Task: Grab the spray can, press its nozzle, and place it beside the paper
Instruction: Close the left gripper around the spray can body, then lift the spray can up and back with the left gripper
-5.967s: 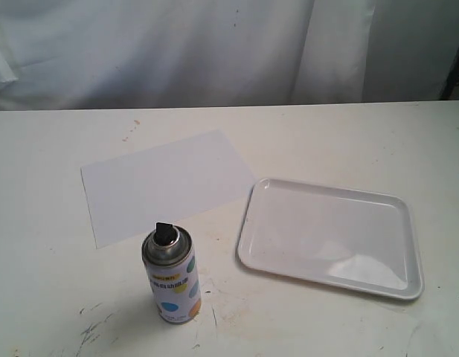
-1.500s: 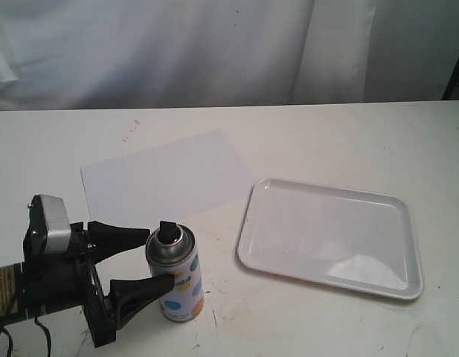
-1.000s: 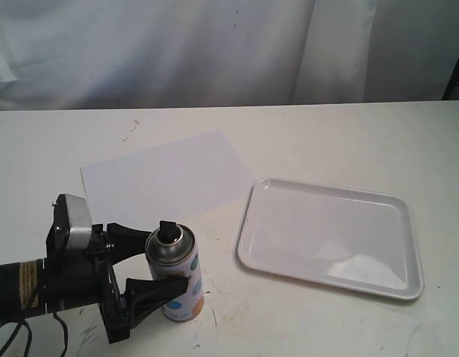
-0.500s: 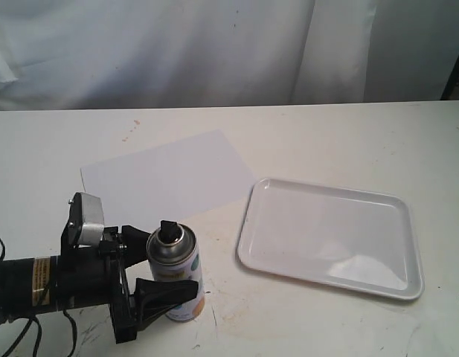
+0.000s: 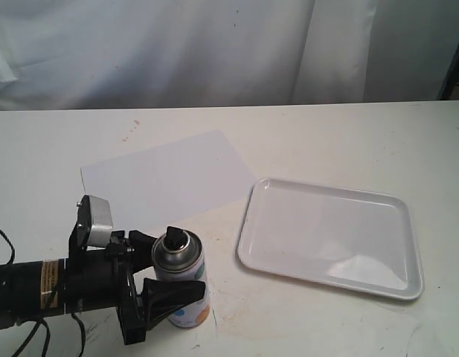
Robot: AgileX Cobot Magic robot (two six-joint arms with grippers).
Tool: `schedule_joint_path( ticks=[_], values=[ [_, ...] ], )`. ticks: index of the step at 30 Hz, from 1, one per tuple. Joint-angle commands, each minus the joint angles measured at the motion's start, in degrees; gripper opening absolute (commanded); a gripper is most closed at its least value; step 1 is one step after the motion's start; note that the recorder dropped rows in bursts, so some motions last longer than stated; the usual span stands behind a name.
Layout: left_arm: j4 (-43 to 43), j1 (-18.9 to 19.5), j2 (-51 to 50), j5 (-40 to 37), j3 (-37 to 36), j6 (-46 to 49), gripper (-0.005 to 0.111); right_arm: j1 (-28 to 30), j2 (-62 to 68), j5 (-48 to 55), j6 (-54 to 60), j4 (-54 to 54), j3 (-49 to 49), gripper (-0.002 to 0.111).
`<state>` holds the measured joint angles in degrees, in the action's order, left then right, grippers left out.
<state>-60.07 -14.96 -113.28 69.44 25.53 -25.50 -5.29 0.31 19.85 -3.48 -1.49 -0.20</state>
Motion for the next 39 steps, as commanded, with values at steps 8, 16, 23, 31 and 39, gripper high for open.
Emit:
schedule_joint_path(
  ticks=[8, 16, 23, 31, 39],
  values=[
    [-3.7, -0.6, -1.0, 0.5, 3.4, -4.8, 0.065, 0.3, -0.3, -0.1, 0.1, 0.4, 0.2, 0.000],
    [-4.3, -0.6, -1.0, 0.5, 3.4, -4.7, 0.041, 0.3, -0.3, -0.1, 0.1, 0.4, 0.2, 0.000],
    [-3.6, -0.6, 1.3, 0.5, 3.4, -2.6, 0.022, 0.3, -0.3, -0.1, 0.1, 0.4, 0.2, 0.000],
    [1.6, -0.6, 9.3, -4.3, 3.4, -2.8, 0.000, 0.3, -0.3, -0.1, 0.1, 0.4, 0.2, 0.000],
    [9.2, -0.6, 17.2, -24.6, 4.0, -4.1, 0.000, 0.3, -0.3, -0.1, 0.1, 0.4, 0.2, 0.000]
  ],
)
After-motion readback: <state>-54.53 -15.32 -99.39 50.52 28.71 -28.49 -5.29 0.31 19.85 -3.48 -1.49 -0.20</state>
